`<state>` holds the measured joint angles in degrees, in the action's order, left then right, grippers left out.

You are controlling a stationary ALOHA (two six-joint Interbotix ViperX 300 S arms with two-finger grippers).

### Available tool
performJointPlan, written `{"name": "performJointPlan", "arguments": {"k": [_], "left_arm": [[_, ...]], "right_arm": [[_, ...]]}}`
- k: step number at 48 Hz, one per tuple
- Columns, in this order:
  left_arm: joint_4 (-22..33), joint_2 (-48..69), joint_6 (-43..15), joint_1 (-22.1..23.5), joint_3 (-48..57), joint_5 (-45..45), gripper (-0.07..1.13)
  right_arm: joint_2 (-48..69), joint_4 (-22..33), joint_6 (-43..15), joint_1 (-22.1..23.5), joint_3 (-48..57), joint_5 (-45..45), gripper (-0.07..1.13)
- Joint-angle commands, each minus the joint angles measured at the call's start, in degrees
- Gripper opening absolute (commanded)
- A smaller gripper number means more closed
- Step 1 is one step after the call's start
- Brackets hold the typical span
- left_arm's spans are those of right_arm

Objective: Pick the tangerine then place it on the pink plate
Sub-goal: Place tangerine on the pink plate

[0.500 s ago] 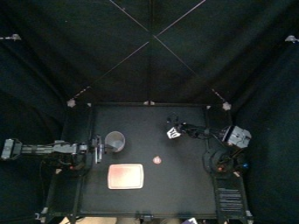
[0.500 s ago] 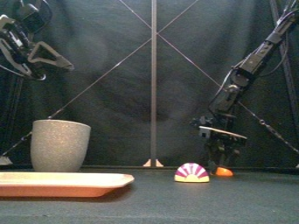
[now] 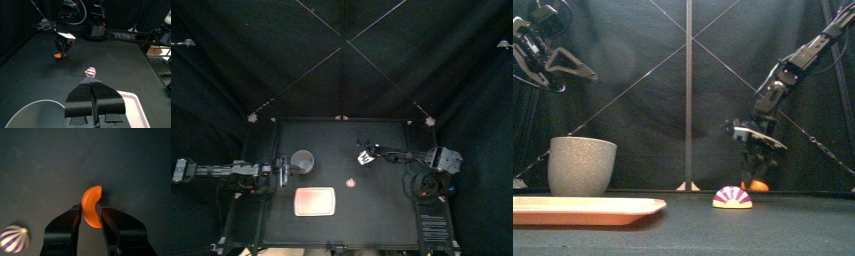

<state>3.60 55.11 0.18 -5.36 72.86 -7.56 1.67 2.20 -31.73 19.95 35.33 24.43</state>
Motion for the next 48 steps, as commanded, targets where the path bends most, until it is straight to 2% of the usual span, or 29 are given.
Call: {"name": "performJointPlan", "arguments": {"k": [1,12,25,38,48], "left_arm": [[0.5,-0.4,-0.1,0.0,-0.6,-0.5,0.11],[0.6,-0.4,-0.2,-0.9,-0.5,-0.5,0.11],[0.8,-0.3,-0.1,-2.1,-0.4,-0.5,0.11],[1.0,-0.4,0.0,-2.1,-0.1,-0.4,0.11],[1.1,-0.3,0.0,-2.1,0.6,-0.4,0.11]], "right_arm": [[3.1,-1.1,0.4,-5.5,-3.7,-1.0,0.68],[-1.4,-2.0,0.4,-17.6,-10.3,-5.8,0.68],[-13.1,-1.8,0.6,-26.8,-21.4,-11.2,0.68],[-24.8,-0.9,0.6,-29.2,-34.3,-9.1,0.69],[-29.4,2.9,0.9,-29.1,-40.2,-6.8,0.69]]}}
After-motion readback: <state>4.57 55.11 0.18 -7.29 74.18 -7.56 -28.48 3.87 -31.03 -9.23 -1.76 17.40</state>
